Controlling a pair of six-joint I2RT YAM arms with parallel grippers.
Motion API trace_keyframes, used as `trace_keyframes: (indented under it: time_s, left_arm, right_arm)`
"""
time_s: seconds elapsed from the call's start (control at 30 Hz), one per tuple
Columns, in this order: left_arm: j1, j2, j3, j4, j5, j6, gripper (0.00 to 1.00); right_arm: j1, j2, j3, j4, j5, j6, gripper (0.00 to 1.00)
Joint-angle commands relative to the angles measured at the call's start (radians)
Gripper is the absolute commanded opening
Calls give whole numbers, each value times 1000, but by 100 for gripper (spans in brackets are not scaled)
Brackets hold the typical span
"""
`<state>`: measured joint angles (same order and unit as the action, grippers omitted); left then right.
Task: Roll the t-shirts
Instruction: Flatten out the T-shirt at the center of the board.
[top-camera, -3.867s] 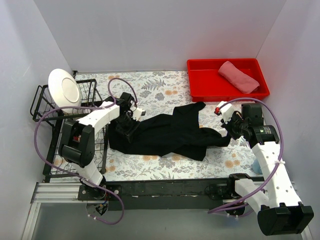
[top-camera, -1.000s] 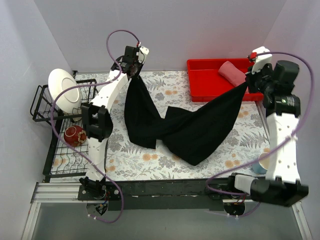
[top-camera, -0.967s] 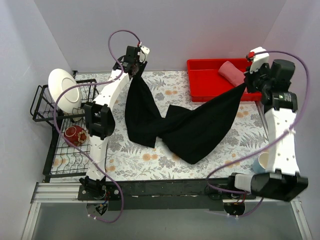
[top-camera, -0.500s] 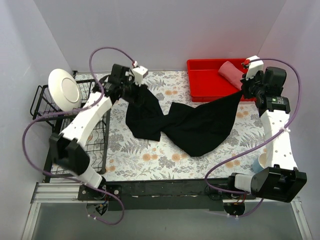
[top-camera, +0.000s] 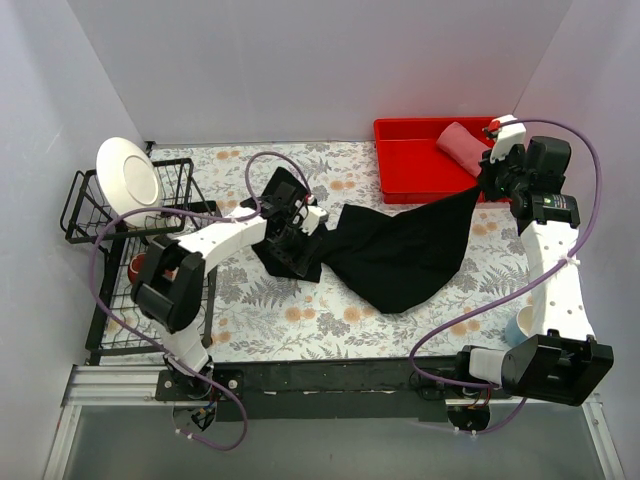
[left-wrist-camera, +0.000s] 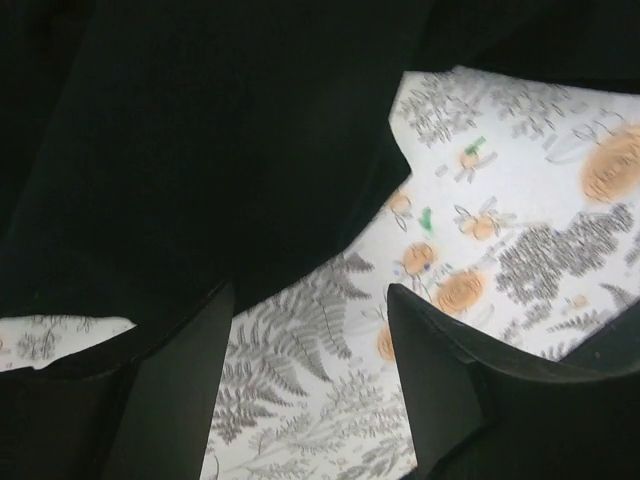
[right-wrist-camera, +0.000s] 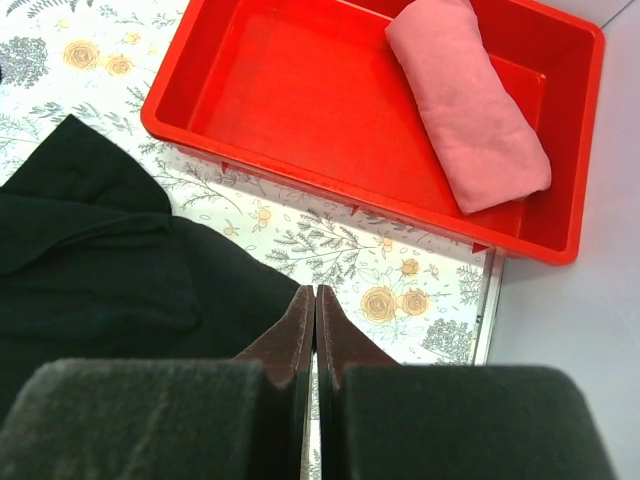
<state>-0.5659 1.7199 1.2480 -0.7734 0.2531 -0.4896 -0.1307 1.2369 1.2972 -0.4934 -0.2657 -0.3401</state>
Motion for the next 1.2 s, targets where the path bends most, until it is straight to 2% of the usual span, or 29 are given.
trace_keyframes:
  time_s: [0.0, 0.1, 0.17, 0.27, 0.37, 0.43, 0.47, 0.5, 0.53, 0.63, 0.67, 0.9, 1.03, 1.17]
  left_arm:
    - [-35, 79, 82, 77, -57, -20, 60]
    - [-51, 133, 96, 77, -54, -20, 54]
    - [-54, 148, 96, 71, -58, -7, 27]
    - [-46, 126, 142, 16, -80, 22, 0]
    - [26, 70, 264, -68, -49, 39, 0]
    - [84, 30, 414, -131, 53, 52, 0]
    - [148, 27, 483, -220, 110, 68, 0]
    - [178, 35, 545, -269, 226, 95, 0]
    - [201, 43, 668, -317, 257, 109, 0]
    - [227, 98, 830, -589, 334, 204, 0]
    - [227, 104, 881, -613, 342, 213, 0]
    - [227, -126, 656, -583, 296, 273, 0]
    - [227, -164, 709, -560, 273, 327, 0]
    - [227, -140, 648, -429, 198, 452, 0]
  right_arm:
    - [-3, -17, -4, 12, -20, 24, 1]
    - [-3, -28, -18, 19, -17, 26, 1]
    - [-3, -37, -24, 26, -9, 26, 1]
    - [-3, -48, -7, 21, 9, 18, 1]
    - [-3, -68, 46, 12, 57, -2, 1]
    - [-4, -92, 66, 16, 98, -4, 1]
    - [-4, -102, 80, 22, 138, -2, 1]
    - [-6, -118, 86, 27, 154, -2, 1]
    - [-7, -126, 96, 21, 170, -5, 1]
    - [-17, -160, 149, -17, 230, -14, 1]
    - [-18, -174, 160, -25, 249, -34, 1]
    - [-20, -322, 200, -76, 348, -60, 1]
    - [-20, -304, 229, -68, 352, -37, 1]
    - [-20, -228, 220, 15, 252, -20, 1]
